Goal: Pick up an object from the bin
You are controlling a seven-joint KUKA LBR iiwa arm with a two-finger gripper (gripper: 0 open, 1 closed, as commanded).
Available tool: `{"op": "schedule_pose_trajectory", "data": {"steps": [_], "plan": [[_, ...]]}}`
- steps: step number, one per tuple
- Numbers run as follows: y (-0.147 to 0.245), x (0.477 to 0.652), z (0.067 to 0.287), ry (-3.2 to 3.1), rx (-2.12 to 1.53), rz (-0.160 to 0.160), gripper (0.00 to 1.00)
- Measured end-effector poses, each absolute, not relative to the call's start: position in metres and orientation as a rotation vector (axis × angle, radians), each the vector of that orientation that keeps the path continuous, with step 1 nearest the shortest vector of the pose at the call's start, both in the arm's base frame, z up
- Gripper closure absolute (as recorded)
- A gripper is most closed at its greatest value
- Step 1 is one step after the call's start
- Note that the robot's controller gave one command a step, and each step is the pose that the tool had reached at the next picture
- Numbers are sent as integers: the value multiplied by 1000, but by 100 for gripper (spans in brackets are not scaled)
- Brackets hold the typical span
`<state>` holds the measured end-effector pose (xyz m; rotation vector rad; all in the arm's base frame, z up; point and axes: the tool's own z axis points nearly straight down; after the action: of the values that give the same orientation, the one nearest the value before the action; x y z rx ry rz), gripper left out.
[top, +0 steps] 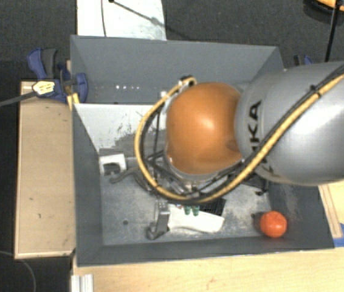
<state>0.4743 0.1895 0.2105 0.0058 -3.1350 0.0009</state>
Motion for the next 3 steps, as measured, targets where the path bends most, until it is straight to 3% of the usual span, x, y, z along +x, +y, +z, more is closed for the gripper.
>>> {"op": "schedule_pose_trajectory", "data": {"steps": [1, 2, 3], "plan": [[188, 476, 215, -3143, -3, -2, 0], [175, 479, 191, -3147, 124, -7, 0], [127, 509, 130, -3117, 450, -3, 0]]}}
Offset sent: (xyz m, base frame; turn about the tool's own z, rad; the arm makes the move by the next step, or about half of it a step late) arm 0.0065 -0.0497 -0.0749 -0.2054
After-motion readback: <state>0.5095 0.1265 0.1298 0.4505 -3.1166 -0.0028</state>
